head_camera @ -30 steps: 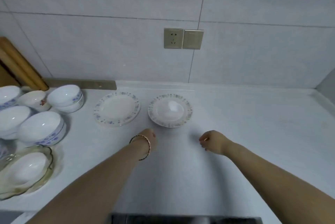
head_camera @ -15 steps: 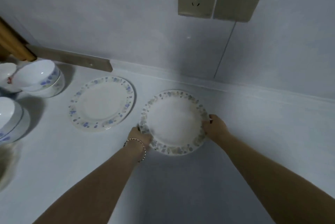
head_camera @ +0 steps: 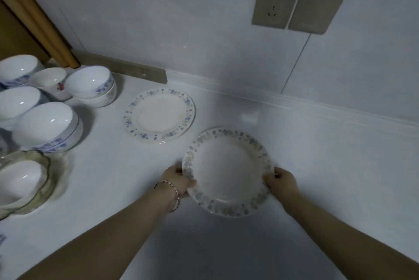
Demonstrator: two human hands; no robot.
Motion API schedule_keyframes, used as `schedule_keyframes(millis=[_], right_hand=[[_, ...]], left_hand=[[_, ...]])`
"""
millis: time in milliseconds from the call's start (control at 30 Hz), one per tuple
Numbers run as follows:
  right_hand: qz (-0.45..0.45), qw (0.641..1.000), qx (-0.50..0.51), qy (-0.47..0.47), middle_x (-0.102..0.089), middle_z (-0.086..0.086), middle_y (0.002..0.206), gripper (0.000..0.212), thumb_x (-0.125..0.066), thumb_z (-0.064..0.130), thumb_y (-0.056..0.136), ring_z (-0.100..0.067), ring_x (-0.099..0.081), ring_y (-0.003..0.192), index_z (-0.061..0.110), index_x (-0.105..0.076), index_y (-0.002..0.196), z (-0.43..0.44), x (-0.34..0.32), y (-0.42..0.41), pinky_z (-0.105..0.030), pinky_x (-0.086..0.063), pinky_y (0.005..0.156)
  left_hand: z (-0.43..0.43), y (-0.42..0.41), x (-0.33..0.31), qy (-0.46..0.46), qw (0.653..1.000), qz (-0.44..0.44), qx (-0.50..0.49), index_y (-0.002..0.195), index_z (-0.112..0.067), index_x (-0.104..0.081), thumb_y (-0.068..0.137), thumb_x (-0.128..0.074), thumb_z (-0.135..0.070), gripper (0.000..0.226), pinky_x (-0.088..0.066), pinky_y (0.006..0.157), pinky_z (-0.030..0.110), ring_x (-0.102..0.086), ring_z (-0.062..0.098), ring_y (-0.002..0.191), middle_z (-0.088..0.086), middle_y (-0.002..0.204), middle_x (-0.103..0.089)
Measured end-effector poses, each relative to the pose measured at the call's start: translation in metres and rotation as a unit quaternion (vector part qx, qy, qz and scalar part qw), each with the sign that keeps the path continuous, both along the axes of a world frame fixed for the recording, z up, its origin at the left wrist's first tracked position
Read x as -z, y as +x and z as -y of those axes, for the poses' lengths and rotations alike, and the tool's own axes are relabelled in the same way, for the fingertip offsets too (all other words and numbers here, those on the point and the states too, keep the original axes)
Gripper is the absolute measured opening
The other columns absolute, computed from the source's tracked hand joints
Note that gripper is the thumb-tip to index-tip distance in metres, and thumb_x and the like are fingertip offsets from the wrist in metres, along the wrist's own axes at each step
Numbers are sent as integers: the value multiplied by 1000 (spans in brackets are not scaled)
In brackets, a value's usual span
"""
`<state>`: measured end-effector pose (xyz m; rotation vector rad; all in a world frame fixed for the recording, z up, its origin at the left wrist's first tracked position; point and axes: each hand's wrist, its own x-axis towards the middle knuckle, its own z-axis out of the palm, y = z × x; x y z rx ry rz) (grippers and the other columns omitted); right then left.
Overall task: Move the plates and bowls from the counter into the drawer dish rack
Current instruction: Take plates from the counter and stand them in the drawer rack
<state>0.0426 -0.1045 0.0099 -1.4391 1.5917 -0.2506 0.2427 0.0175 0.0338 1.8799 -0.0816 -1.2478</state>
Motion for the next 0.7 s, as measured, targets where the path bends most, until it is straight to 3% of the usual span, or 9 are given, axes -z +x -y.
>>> schedule_keyframes(millis=[67, 167, 300, 367, 433, 500, 633, 700], right_hand=[[9, 1000, -1, -7, -58, -12, 73, 19, -51, 7, 87, -21, -51, 64, -4, -66, 89, -39, -16, -1, -29, -41, 64], [24, 1000, 1, -19, -56, -6, 66, 13, -53, 5, 88, -14, -48, 56, 1, -65, 88, -107, -40, -2, -26, -42, 56], [46, 999, 5, -16, -58, -7, 66, 12, -54, 4, 88, -15, -49, 56, 0, -65, 85, -198, -66, 1, -23, -40, 52], [44, 999, -10, -12, -59, -9, 69, 13, -54, 5, 88, -17, -51, 58, -1, -65, 86, -240, -77, 5, -24, -41, 53], [42, 999, -32, -7, -62, -13, 77, 18, -55, 5, 88, -20, -54, 63, -8, -66, 94, -279, -83, 10, -26, -43, 56], [28, 998, -64, 0, -63, -16, 83, 22, -55, 6, 87, -20, -56, 66, -11, -65, 97, -315, -86, 15, -26, -45, 57], [30, 993, -107, 30, -68, -26, 95, 27, -56, 7, 86, -31, -64, 82, -13, -62, 103, -371, -79, 27, -45, -55, 78], [44, 991, -117, 44, -67, -18, 93, 26, -56, 6, 87, -31, -63, 86, -9, -62, 107, -394, -72, 34, -40, -55, 81]], left_hand=[[-39, 7, -13, -17, 1000, -17, 15, 115, 8, -53, 76, -60, 21, 42, -57, 64, 39, -60, 32, 80, 15, 91, -63], [-106, 14, -39, -35, 998, -11, 49, 96, 2, -52, 72, -65, 22, 34, -54, 69, 41, -59, 30, 81, 15, 94, -58], [-197, 20, -69, -43, 994, 34, 90, 100, -3, -50, 74, -67, 15, 36, -52, 70, 34, -54, 18, 69, 7, 80, -54], [-239, 24, -76, -36, 994, 49, 88, 98, -3, -52, 76, -66, 13, 31, -54, 63, 31, -54, 18, 69, 9, 82, -56], [-277, 29, -80, -22, 996, 41, 77, 89, -2, -55, 78, -63, 13, 20, -56, 47, 27, -55, 19, 66, 12, 88, -58], [-312, 35, -79, -6, 998, 30, 61, 81, -4, -56, 81, -57, 15, 19, -54, 40, 26, -55, 19, 64, 9, 80, -59], [-373, 49, -64, 21, 997, 61, 34, 88, -5, -60, 80, -55, 15, 22, -55, 45, 26, -60, 25, 70, 10, 81, -62], [-401, 52, -56, 35, 997, 72, 8, 81, -4, -57, 79, -56, 16, 20, -56, 52, 31, -60, 29, 74, 11, 77, -60]])
